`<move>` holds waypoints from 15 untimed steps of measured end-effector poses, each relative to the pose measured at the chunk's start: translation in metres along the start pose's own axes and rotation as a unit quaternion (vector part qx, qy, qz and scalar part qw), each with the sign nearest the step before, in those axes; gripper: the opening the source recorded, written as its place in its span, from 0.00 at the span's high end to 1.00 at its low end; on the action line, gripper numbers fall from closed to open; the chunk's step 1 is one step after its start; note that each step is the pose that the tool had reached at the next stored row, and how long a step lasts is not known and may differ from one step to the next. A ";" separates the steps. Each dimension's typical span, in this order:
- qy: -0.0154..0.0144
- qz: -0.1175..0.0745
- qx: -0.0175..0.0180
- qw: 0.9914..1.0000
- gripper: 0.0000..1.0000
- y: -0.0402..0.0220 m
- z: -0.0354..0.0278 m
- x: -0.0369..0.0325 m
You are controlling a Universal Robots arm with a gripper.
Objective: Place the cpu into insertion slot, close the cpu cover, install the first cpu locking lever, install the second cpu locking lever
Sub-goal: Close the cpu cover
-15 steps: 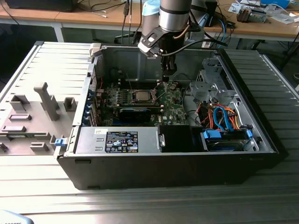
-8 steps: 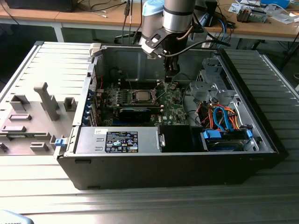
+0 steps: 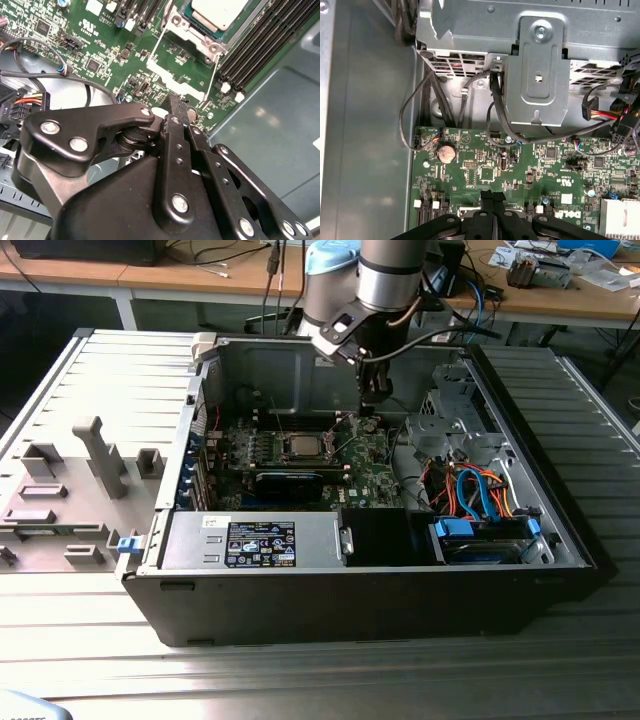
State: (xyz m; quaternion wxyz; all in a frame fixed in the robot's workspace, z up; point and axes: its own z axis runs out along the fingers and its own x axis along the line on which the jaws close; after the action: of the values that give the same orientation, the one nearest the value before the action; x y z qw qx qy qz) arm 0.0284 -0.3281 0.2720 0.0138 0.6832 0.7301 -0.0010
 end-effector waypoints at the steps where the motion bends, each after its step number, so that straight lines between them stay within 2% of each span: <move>1: 0.000 0.000 0.000 1.000 0.89 0.0009 0.0001 -0.0001; 11: 0.000 0.000 0.002 1.000 0.89 0.0097 0.0039 -0.0003; 15: 0.000 0.000 0.002 1.000 0.89 0.0097 0.0105 -0.0001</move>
State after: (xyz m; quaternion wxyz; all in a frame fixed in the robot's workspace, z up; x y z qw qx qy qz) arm 0.0383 -0.3278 0.2617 0.0122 0.6832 0.7301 -0.0024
